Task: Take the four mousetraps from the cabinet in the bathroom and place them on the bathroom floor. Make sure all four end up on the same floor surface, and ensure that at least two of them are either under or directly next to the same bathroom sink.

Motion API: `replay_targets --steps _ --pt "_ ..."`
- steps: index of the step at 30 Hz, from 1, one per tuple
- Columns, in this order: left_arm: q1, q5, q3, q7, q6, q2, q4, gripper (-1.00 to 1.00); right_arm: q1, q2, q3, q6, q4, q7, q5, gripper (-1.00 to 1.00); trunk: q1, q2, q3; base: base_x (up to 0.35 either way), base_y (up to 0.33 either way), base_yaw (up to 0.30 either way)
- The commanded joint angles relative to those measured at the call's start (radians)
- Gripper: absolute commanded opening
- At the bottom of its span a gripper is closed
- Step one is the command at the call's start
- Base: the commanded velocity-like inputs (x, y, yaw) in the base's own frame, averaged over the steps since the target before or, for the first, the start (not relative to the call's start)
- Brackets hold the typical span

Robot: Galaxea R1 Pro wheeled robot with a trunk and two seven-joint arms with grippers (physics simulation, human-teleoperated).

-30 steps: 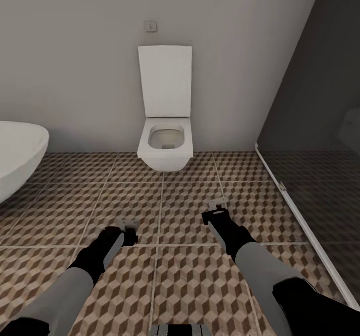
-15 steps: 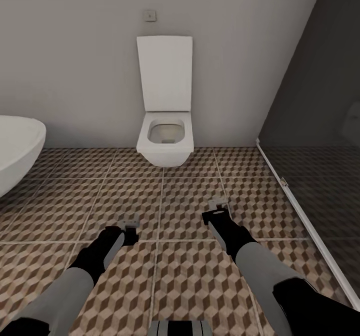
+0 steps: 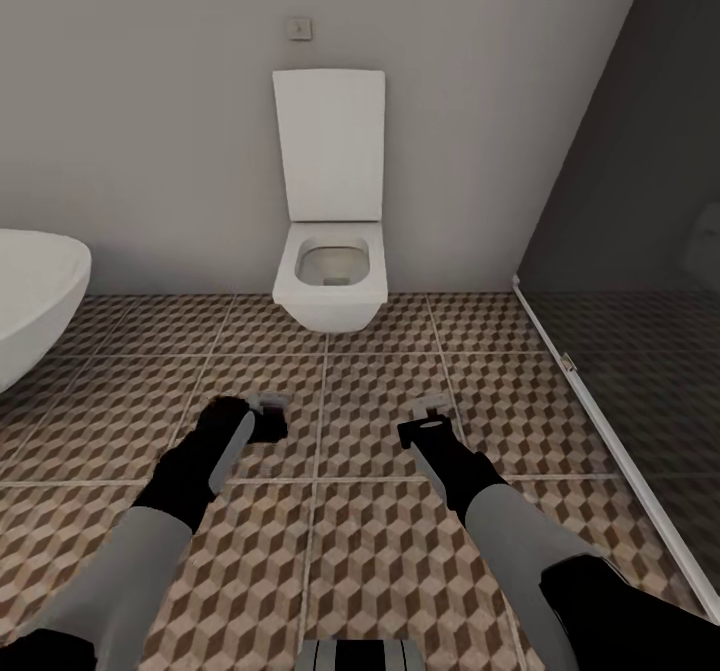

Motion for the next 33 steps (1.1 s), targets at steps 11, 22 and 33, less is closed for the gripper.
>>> replay_targets --steps 11,22,33 --pt "-0.218 0.009 -0.003 0.071 0.03 -0.012 0.101 -1.0 0.0 0.0 0.005 0.006 -0.001 -0.003 -0.001 -1.0 0.0 0.0 -0.001 0.0 0.0 0.0" --pt "-0.369 0.011 -0.003 0.145 0.029 -0.057 0.317 -1.0 0.0 0.0 0.005 0.006 -0.001 -0.003 -0.001 -1.0 0.0 0.0 -0.001 0.0 0.0 0.0" --pt "-0.372 0.009 -0.006 0.007 -0.153 -0.055 0.546 -1.0 -0.001 0.0 0.005 0.006 -0.001 -0.003 0.001 -1.0 0.0 0.0 -0.001 0.0 0.0 0.0"
